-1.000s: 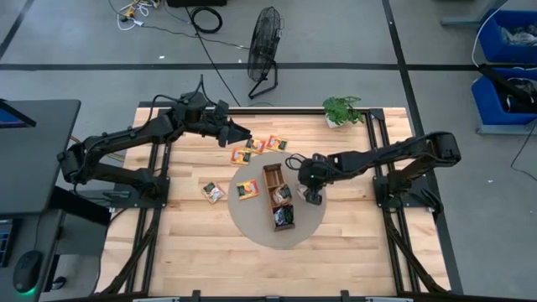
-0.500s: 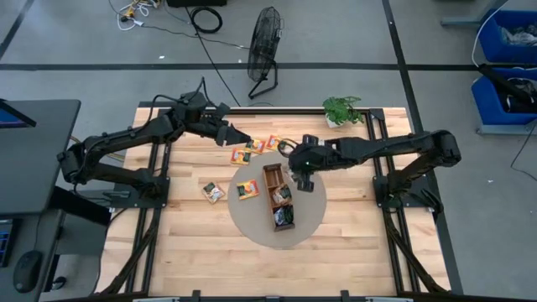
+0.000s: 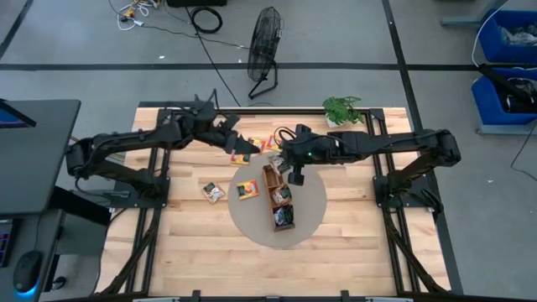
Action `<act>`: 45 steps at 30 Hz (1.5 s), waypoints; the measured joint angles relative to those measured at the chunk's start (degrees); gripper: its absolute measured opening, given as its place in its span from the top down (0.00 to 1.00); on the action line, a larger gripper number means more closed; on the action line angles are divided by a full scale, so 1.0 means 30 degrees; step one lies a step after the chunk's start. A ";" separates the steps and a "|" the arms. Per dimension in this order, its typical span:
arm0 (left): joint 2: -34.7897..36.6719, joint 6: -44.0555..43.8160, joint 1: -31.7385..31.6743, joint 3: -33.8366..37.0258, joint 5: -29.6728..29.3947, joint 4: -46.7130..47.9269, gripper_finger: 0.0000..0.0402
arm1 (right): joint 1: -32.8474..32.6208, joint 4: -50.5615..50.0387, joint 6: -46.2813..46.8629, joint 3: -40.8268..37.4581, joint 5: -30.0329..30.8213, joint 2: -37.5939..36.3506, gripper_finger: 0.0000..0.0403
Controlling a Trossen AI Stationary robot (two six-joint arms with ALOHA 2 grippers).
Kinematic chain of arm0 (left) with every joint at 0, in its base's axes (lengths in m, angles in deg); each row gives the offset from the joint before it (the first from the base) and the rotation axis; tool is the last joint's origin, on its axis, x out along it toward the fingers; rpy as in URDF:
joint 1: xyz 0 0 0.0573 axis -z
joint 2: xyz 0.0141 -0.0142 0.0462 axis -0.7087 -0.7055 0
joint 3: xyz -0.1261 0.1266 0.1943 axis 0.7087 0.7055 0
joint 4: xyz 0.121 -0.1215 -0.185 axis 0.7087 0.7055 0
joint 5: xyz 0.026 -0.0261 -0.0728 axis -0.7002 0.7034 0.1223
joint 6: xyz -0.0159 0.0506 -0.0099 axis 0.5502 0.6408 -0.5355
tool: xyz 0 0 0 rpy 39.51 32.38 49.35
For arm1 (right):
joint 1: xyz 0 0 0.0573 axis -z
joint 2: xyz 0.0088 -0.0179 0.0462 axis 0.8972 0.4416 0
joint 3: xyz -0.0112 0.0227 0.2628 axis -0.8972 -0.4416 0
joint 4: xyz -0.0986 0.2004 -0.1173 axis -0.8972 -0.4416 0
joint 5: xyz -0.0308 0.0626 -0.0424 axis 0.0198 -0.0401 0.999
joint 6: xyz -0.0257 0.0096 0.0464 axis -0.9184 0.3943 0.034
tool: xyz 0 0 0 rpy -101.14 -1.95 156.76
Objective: Pick & Place Tea
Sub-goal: Put the brown tea bag into the middle section of the wooden organizer
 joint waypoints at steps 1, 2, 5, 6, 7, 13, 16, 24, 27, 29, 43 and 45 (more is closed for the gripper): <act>-0.0170 -0.0014 0.0089 0.0000 -0.0028 -0.0033 0.45 | -0.0081 0.0013 0.0005 0.0000 0.0020 0.0000 1.00; -0.0336 -0.0019 0.0183 0.0000 -0.0046 -0.0015 0.45 | -0.0186 0.0035 0.0011 0.0000 0.0156 0.0000 1.00; -0.0922 -0.0021 0.0426 0.0000 -0.0150 -0.0039 0.45 | -0.0442 0.0299 -0.0029 0.0000 0.0265 0.0000 1.00; -0.1158 -0.0030 0.0469 0.0000 -0.0147 -0.0033 0.45 | -0.0519 0.0344 -0.0023 0.0000 0.0265 0.0000 1.00; -0.1382 -0.0135 0.0523 0.0000 -0.0145 -0.0045 0.45 | -0.0560 0.0348 -0.0016 0.0000 0.0265 0.0000 1.00; -0.2537 -0.0468 0.0773 0.0000 -0.0125 -0.0122 0.45 | -0.0560 0.0716 -0.0114 0.0000 0.0272 0.0007 1.00; -0.2850 -0.0874 0.0833 0.0000 0.0050 -0.0199 0.45 | -0.0560 0.0811 -0.0452 0.0000 0.0239 0.0011 1.00; -0.2894 -0.0901 0.0821 0.0000 0.0373 -0.1242 0.54 | -0.0546 0.0902 -0.0959 0.0000 -0.0468 0.0015 1.00; -0.2889 -0.0888 0.0821 -0.0007 0.0372 -0.1494 0.63 | -0.0546 0.1211 -0.1014 0.0003 -0.0354 0.0015 1.00; -0.2884 -0.0888 0.0821 -0.0007 0.0554 -0.1534 0.69 | -0.0475 0.1278 -0.1014 0.0007 -0.0311 0.0022 1.00; -0.2867 -0.0373 0.0785 -0.0015 0.1050 -0.1602 0.99 | -0.0393 0.1579 -0.0871 0.0007 -0.0301 0.0022 0.99; -0.2867 -0.0366 0.0785 -0.0015 0.1050 -0.1594 0.99 | -0.0393 0.1586 -0.0400 0.0007 -0.0274 0.0022 0.97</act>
